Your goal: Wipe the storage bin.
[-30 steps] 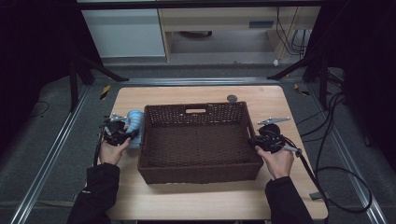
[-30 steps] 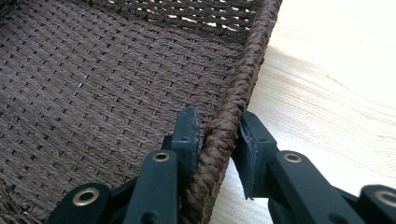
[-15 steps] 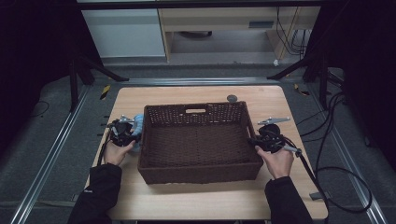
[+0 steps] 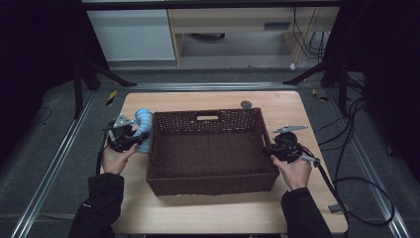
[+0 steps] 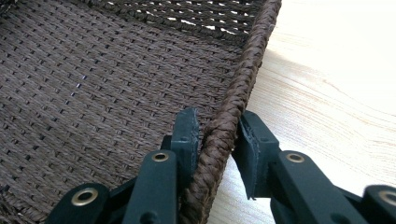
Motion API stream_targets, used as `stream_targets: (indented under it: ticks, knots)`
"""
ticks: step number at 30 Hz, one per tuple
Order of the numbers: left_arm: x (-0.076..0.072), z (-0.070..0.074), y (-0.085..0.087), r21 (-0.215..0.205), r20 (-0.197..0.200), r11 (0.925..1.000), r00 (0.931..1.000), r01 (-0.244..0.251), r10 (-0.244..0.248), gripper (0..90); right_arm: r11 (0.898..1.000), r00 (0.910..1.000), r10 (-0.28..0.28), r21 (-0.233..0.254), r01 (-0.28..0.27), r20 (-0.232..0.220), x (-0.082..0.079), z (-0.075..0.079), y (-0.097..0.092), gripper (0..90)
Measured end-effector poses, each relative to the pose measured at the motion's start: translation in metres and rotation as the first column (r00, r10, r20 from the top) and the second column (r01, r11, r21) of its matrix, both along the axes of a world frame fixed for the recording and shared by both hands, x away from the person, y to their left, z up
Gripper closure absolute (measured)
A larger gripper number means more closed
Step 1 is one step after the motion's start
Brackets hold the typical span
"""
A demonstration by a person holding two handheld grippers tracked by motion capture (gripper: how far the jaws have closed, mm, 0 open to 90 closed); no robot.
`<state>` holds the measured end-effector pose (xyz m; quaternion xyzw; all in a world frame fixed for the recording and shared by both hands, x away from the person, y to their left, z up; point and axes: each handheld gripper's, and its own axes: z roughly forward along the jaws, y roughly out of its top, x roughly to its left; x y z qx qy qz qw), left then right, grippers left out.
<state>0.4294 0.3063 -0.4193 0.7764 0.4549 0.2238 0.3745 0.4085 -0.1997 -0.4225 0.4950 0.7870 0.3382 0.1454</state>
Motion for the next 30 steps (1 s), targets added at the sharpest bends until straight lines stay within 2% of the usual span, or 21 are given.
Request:
stream_targets:
  ticks: [5,7,10,14,16,18,22,26,30]
  knots:
    - [0.000,-0.014,0.002,0.009,-0.045,0.9999,0.9990,0.007,-0.007,69.8,1.000,1.0000,-0.001,0.001,0.001,0.000,0.000,0.000,0.000,70.2]
    - [0.000,-0.022,0.002,0.022,-0.076,0.9997,0.9971,0.011,-0.010,69.7,1.000,1.0000,0.000,-0.001,0.000,0.002,0.000,0.000,0.000,70.3]
    - [-0.001,-0.036,0.002,0.028,-0.127,0.9995,0.9919,0.013,-0.009,69.8,1.000,1.0000,0.000,-0.001,0.000,0.001,0.000,0.000,0.000,70.2]
    - [-0.003,-0.052,0.000,0.049,-0.193,0.9982,0.9810,0.033,-0.023,69.8,1.000,1.0000,-0.001,-0.001,0.001,0.001,0.000,0.000,0.000,70.2]
    - [-0.004,-0.051,0.000,0.048,-0.188,0.9983,0.9818,0.033,-0.023,69.7,1.000,1.0000,-0.002,0.002,0.002,0.000,0.000,0.000,0.000,70.3]
    - [-0.004,-0.046,0.002,0.038,-0.165,0.9990,0.9861,0.025,-0.019,69.7,1.000,1.0000,-0.003,0.001,0.003,0.000,0.000,0.000,0.000,70.4]
    - [-0.008,-0.024,0.005,-0.007,-0.090,0.9999,0.9959,0.010,-0.011,69.7,1.000,1.0000,-0.009,0.003,0.009,0.000,0.000,0.000,0.000,70.8]
    - [-0.017,-0.002,0.002,-0.002,-0.023,0.9993,0.9990,0.037,-0.037,69.7,1.000,0.9999,-0.013,0.005,0.013,-0.001,0.000,0.000,0.000,71.1]
    - [-0.021,0.001,0.002,0.004,-0.022,0.9988,0.9986,0.048,-0.048,69.7,1.000,0.9999,-0.014,0.006,0.014,-0.001,0.001,0.000,0.000,71.3]
